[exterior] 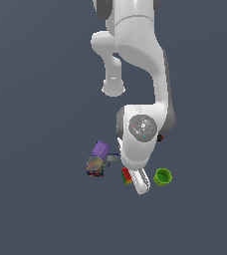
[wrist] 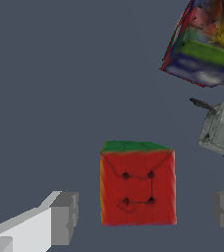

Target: Pick up a designated object from a clutter of objects.

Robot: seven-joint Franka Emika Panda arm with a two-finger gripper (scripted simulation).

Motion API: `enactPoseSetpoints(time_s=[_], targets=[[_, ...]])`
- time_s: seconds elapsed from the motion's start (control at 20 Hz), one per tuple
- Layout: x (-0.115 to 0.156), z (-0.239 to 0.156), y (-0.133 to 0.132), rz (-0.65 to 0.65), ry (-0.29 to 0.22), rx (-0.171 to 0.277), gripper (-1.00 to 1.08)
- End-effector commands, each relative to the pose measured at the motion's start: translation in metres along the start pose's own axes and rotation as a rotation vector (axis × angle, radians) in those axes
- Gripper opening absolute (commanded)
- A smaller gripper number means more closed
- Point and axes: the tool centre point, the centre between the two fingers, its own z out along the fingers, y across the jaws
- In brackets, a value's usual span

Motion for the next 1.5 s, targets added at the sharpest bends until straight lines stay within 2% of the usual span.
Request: enactPoseSetpoints(time_s=[0.0, 0.5, 0.75, 0.8, 1.45], targets=[[0.000, 0.001, 0.000, 0.000, 0.000, 0.000, 1.00], [0.000, 0.045, 0.001, 0.004, 0.000, 0.001, 1.00], [0.000, 0.050, 0.000, 0.005, 0.000, 0.001, 1.00], [0.000, 0.050, 0.000, 0.005, 0.000, 0.001, -1.00], [0.000, 0.048, 0.000, 0.005, 0.000, 0.001, -1.00]])
